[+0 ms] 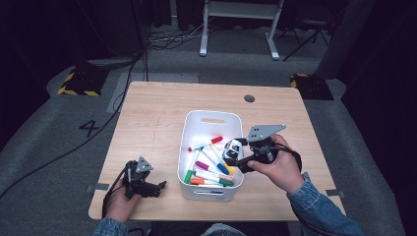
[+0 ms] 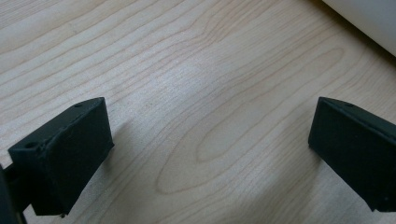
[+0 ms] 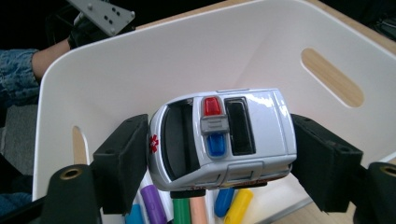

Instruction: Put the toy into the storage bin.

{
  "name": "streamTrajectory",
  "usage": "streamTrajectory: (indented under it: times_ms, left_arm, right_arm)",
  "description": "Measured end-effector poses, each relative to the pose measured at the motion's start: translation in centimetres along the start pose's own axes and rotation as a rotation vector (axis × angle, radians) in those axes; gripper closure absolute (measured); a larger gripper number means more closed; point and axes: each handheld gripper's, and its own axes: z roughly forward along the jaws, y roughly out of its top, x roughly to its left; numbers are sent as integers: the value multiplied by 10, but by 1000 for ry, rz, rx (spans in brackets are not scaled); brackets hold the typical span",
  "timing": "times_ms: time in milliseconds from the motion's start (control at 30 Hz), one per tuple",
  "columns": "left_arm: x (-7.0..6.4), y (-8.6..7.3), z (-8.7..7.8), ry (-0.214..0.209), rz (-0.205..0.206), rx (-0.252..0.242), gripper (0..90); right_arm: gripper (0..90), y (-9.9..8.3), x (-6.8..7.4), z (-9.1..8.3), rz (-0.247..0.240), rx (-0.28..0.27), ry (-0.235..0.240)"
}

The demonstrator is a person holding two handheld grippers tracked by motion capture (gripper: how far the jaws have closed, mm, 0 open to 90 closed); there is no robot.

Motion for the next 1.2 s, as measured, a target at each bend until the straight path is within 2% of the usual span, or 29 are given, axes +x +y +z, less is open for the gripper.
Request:
streamTrajectory:
  times_ms: [133,600,833,967,1200]
  left_arm:
    - [0,0,0,-1,-4,1,0]
    - [0,0,0,1,0,-1,0]
    - [0,0,0,1,1,0,0]
    - [0,0,0,1,0,-1,0]
    - [0,0,0,2,1,1,0]
  right_arm:
    - [254,-6,2,6,-2,25,16]
    - [254,-12,10,13,-66,121,29]
    - [253,-7,14,19,-110,210,37]
    - [253,-5,16,25,-118,259,36]
    - [252,-3,21,32,-148,322,28]
